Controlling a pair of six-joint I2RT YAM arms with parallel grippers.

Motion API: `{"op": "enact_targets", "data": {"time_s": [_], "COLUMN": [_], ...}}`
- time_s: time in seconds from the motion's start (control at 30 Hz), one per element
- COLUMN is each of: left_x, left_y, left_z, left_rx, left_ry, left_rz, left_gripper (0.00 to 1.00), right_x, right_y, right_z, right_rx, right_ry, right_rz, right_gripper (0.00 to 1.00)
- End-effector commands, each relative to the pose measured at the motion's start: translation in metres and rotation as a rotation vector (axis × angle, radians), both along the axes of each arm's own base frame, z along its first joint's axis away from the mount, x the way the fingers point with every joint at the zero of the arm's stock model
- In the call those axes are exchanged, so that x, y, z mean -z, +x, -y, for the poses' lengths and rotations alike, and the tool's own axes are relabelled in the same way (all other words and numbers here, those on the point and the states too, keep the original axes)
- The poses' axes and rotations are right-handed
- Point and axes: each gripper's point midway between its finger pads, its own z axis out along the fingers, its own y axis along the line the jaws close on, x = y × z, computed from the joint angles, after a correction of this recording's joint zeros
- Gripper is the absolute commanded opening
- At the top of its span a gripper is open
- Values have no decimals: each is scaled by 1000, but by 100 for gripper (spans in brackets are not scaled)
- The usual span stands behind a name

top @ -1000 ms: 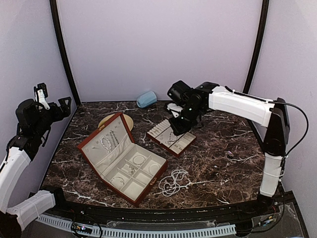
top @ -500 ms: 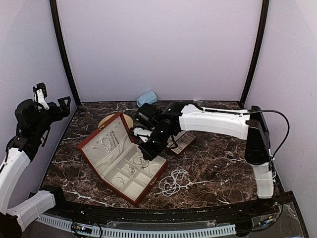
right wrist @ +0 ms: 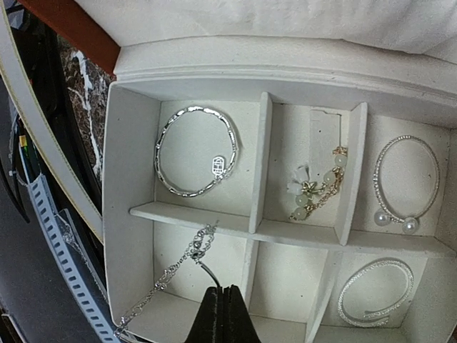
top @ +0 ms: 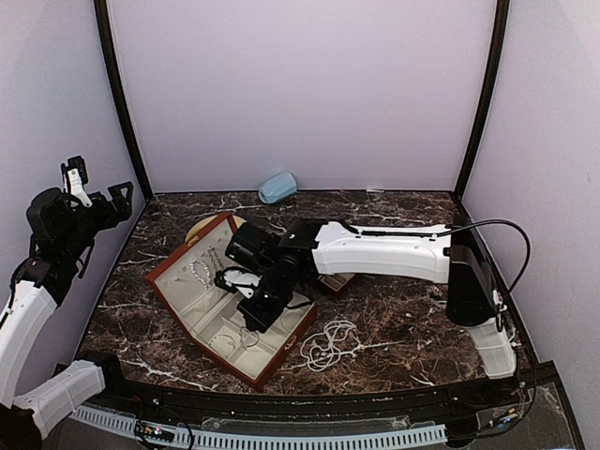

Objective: Organize the mixed jewelry
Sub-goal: Place the bracelet in the larger divider.

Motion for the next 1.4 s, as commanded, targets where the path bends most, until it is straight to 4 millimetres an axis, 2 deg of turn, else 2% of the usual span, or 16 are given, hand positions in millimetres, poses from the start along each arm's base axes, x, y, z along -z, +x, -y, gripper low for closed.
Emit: {"op": "enact_targets", "data": {"time_s": [0.0,0.27,0.47,0.77,1.03,1.2,1.37], "left_x": [-2,-2,-3,-2,-2,0,-1], "left_y": [-3,-4,-4,-3,-3,-2,-2], "left_z": [0,0,0,0,0,0,0], "left_rx": [5,5,4,5,2,2,2], "left_ry": [-6,-5,-7,-7,-5,-4,-3], "left_rz": [10,13,13,10,9,4,5], "left_gripper": [99,99,99,99,99,99,99], "right_x": [1,24,27,46,52,49,40], "right_y": [-12,-25,-27,-17,-14,-13,-11], "right_z": [-8,-8,-10,-2,-3,-6,-10], "right_rx": [-45,-73,-78,-53,-52,-53,-54], "right_ry": [9,-51,-56,-134,-145,-134,-106], "right_rz": [-4,4,14,94,115,123,133], "right_gripper": [0,0,0,0,0,15,17]}}
